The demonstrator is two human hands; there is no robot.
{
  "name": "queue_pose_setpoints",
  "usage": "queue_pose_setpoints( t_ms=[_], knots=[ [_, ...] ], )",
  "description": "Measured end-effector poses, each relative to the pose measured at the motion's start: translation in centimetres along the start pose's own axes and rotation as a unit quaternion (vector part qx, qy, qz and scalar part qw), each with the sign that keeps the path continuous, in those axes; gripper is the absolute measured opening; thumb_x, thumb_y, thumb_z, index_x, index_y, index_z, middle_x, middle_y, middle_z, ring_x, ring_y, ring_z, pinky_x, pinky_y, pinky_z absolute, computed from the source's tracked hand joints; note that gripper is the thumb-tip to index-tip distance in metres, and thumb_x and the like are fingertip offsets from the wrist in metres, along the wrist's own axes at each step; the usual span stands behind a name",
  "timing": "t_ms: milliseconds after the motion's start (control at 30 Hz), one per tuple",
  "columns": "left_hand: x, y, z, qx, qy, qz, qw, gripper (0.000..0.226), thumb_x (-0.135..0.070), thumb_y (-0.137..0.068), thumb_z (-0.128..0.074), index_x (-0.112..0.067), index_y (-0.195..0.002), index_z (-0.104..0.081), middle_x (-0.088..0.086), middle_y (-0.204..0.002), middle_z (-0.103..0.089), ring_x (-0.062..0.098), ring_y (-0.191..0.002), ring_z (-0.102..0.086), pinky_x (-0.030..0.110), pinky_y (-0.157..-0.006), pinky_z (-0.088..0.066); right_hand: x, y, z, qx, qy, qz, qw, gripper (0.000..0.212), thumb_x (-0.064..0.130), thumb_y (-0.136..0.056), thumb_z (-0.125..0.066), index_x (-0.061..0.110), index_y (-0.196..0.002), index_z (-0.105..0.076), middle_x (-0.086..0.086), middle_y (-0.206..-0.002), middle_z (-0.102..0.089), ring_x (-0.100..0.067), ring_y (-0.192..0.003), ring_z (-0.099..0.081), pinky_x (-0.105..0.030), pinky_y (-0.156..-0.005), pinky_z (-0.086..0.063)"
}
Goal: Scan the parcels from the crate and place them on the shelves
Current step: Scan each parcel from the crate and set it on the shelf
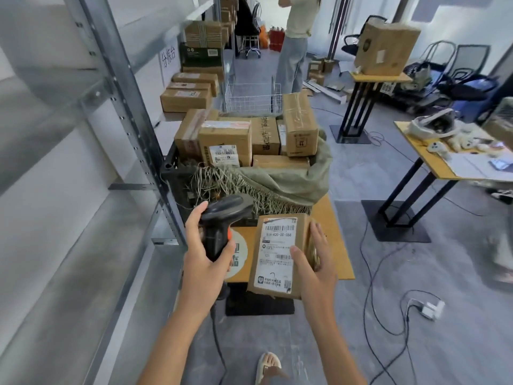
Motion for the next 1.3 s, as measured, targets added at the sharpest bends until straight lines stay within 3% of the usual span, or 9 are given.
queue_pose_setpoints(
  t_ms=[167, 267, 433, 533, 633, 733, 933, 1100, 1300],
  knots=[
    [0.3, -6.0, -2.3, 0.016, 0.026, -0.008, 1.000, 0.085, -0.003, -0.096, -0.067, -0.071, -0.133, -0.032, -0.003, -0.105, -0.070, 0.013, -0.075, -0.066, 0.028, -0.074, -0.057, 1.6, -7.9, -0.5, 0.050, 0.086, 0.074, 0.992, 0.066, 0.014, -0.091, -0.071, 0.036, -0.147, -0.046, 0.022, -0.158, -0.034, 0.008, -0.143, -0.029, -0.044, -0.118, -0.035],
    [0.8, -9.1, -3.3, 0.018, 0.033, -0.015, 0.999, 0.084, -0.002, -0.096, -0.067, -0.067, -0.136, -0.032, -0.004, -0.104, -0.070, 0.014, -0.071, -0.068, 0.031, -0.072, -0.058, 4.7, -13.3, -0.9, 0.133, 0.207, 0.203, 0.948, 0.066, 0.030, -0.088, -0.067, 0.037, -0.148, -0.040, 0.020, -0.159, -0.030, 0.001, -0.139, -0.035, -0.033, -0.113, -0.035],
    [1.1, -13.6, -4.1, 0.004, 0.045, -0.035, 0.998, 0.087, 0.002, -0.096, -0.066, -0.070, -0.132, -0.034, -0.015, -0.099, -0.069, 0.013, -0.069, -0.066, 0.024, -0.065, -0.057, 9.1, -21.2, -3.6, 0.260, 0.427, 0.389, 0.774, 0.063, 0.041, -0.090, -0.055, 0.025, -0.150, -0.045, 0.006, -0.160, -0.034, -0.042, -0.137, -0.038, -0.063, -0.102, -0.041],
    [1.5, -16.2, -4.6, -0.002, 0.057, -0.033, 0.998, 0.084, 0.000, -0.096, -0.067, -0.066, -0.136, -0.034, -0.007, -0.111, -0.066, 0.016, -0.071, -0.066, 0.025, -0.067, -0.056, 10.1, -24.5, -5.8, 0.319, 0.514, 0.462, 0.648, 0.061, 0.044, -0.091, -0.049, 0.023, -0.148, -0.049, 0.001, -0.158, -0.040, -0.048, -0.133, -0.041, -0.062, -0.097, -0.044],
    [1.8, -18.8, -5.2, 0.023, 0.074, -0.030, 0.997, 0.083, 0.002, -0.097, -0.065, -0.062, -0.139, -0.034, -0.005, -0.101, -0.067, 0.013, -0.066, -0.062, 0.025, -0.062, -0.054, 9.9, -26.9, -7.7, 0.366, 0.592, 0.506, 0.510, 0.058, 0.044, -0.093, -0.044, 0.026, -0.149, -0.048, 0.001, -0.159, -0.038, -0.049, -0.135, -0.042, -0.061, -0.100, -0.043],
    [2.0, -20.9, -5.7, 0.048, 0.069, -0.034, 0.996, 0.084, 0.003, -0.096, -0.065, -0.063, -0.138, -0.034, -0.008, -0.097, -0.069, 0.012, -0.066, -0.062, 0.026, -0.059, -0.054, 9.3, -27.9, -8.9, 0.391, 0.607, 0.529, 0.446, 0.057, 0.043, -0.093, -0.050, 0.029, -0.148, -0.048, 0.003, -0.159, -0.037, -0.049, -0.135, -0.043, -0.058, -0.100, -0.045],
    [2.9, -23.5, -6.1, 0.065, 0.078, -0.025, 0.994, 0.077, 0.002, -0.097, -0.065, -0.048, -0.144, -0.033, -0.009, -0.098, -0.069, 0.013, -0.063, -0.062, 0.024, -0.059, -0.054, 8.7, -29.3, -9.3, 0.388, 0.636, 0.515, 0.424, 0.071, 0.044, -0.090, -0.050, 0.032, -0.157, -0.030, 0.004, -0.163, -0.029, -0.045, -0.145, -0.031, -0.056, -0.112, -0.032],
    [3.4, -24.7, -6.6, 0.078, 0.089, -0.020, 0.993, 0.080, 0.003, -0.096, -0.064, -0.056, -0.140, -0.034, -0.006, -0.097, -0.070, 0.014, -0.063, -0.062, 0.026, -0.059, -0.054, 7.4, -30.2, -8.1, 0.361, 0.685, 0.436, 0.459, 0.088, 0.041, -0.089, -0.060, 0.027, -0.160, -0.009, -0.001, -0.167, -0.014, -0.040, -0.150, -0.025, -0.061, -0.114, -0.029],
    [3.4, -25.9, -7.3, 0.091, 0.086, -0.034, 0.992, 0.082, 0.002, -0.096, -0.065, -0.062, -0.137, -0.034, -0.004, -0.101, -0.068, 0.016, -0.069, -0.063, 0.032, -0.063, -0.054, 6.6, -30.6, -8.5, 0.347, 0.683, 0.425, 0.481, 0.096, 0.038, -0.086, -0.066, 0.028, -0.161, -0.008, 0.001, -0.168, -0.015, -0.036, -0.149, -0.027, -0.057, -0.117, -0.029]
  ],
)
Point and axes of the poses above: each hand's wrist, its own y-axis away from the middle knuckle, its own z-axis out of the back of the hand, x = y × z, the point moved 4 cm from there along -y, towards the middle knuckle
